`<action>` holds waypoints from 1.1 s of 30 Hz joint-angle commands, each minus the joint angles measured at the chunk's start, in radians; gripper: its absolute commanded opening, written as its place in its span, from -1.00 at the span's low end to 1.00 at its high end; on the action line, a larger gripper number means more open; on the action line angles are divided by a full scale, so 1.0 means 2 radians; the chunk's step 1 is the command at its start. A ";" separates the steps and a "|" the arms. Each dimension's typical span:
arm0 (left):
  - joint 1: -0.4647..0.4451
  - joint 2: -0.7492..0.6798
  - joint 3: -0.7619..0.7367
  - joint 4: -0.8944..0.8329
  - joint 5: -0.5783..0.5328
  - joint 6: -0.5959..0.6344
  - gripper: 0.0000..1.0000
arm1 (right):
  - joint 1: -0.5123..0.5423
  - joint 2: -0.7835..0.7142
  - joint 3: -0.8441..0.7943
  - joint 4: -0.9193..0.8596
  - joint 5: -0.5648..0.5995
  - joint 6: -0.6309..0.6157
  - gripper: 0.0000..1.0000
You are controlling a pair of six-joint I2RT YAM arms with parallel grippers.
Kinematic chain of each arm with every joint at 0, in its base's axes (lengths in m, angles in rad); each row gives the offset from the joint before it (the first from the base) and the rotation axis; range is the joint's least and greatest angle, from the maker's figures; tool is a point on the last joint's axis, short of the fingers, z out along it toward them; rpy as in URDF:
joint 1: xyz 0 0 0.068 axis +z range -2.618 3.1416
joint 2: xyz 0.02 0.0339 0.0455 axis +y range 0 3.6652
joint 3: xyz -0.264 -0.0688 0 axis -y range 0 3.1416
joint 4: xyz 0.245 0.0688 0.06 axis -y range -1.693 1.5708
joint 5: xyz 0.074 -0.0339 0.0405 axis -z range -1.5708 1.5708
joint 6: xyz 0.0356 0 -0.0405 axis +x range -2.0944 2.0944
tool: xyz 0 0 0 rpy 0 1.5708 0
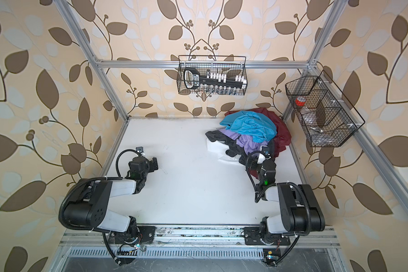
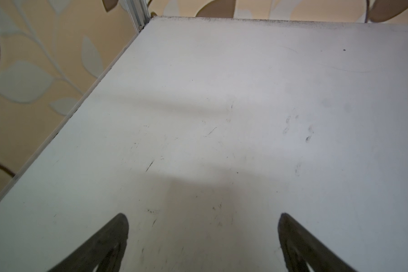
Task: Pick out a specific cloth from the pile
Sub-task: 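Reach the right gripper to the white shirt while the left arm lifts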
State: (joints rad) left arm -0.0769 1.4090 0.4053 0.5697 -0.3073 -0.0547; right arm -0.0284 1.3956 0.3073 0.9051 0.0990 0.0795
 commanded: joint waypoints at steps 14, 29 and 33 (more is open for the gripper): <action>-0.001 -0.205 0.036 -0.186 0.398 -0.002 0.98 | 0.087 -0.173 0.158 -0.414 0.021 0.054 0.99; -0.019 -0.153 0.070 -0.217 0.583 0.026 0.98 | 0.245 0.057 0.295 -0.505 -0.045 0.071 0.89; -0.019 -0.147 0.072 -0.197 0.600 0.005 0.98 | 0.249 0.127 0.345 -0.530 -0.028 0.085 0.87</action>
State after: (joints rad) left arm -0.1120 1.1130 0.5148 0.1291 0.8162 -0.0292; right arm 0.4648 1.6043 0.9344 -0.0952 0.0345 0.2207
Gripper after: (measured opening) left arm 0.989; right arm 0.934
